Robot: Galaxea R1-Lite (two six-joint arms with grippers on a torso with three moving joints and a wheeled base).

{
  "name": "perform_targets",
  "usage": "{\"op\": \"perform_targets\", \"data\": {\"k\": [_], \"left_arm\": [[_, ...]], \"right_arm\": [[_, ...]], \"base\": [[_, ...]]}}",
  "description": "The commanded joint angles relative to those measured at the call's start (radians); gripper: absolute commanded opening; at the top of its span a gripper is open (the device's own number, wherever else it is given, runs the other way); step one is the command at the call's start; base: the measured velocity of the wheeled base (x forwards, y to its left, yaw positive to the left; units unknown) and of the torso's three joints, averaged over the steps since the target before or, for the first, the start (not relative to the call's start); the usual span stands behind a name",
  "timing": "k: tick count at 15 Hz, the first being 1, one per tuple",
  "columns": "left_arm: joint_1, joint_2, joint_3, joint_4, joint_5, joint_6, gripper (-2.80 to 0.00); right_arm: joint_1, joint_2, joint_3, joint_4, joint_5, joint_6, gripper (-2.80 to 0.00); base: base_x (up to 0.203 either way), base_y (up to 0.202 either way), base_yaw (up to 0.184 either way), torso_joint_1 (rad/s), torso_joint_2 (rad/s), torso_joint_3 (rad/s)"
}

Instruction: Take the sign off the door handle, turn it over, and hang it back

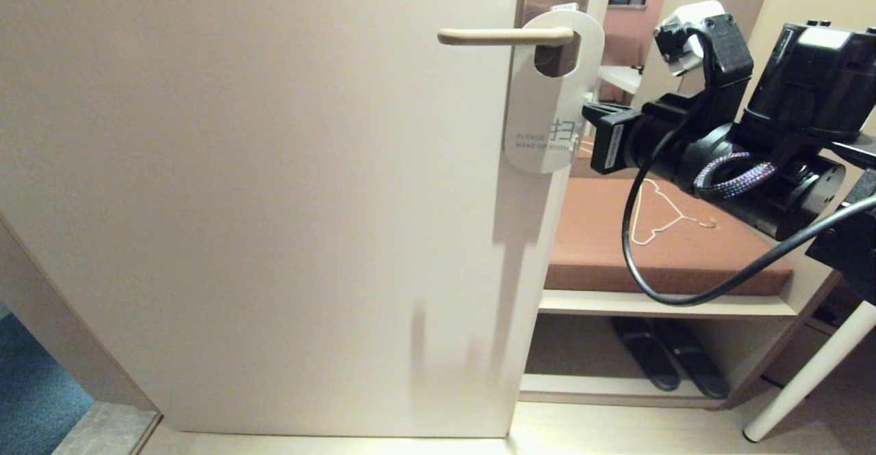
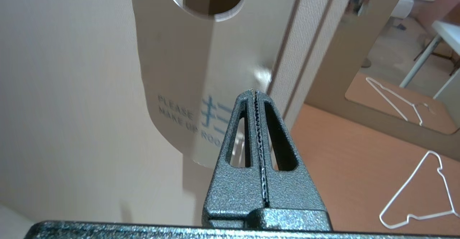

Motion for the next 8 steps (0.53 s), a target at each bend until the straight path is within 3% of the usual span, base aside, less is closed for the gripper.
{"op": "perform_targets", "data": {"k": [1,4,8], "left_arm": [[0.000,0.001,0.000,0.000,0.001,0.000,-2.80],[0.000,0.001,0.000,0.000,0.000,0.000,-2.80],[0.000,0.001,0.000,0.000,0.000,0.000,-2.80]], "right_arm": [[-0.002,-0.023,0.025,-0.002,-0.001,-0.002,-2.80],[-0.043,-0.082,0.069,0.017,-0.001,-0.005,-2.80],[-0.195,-0.228,0.183,0.124,0.011,-0.039,-2.80]], "base": [[0.000,0.000,0.000,0.000,0.00,0.000],[0.000,0.000,0.000,0.000,0.00,0.000],[0.000,0.000,0.000,0.000,0.00,0.000]]}}
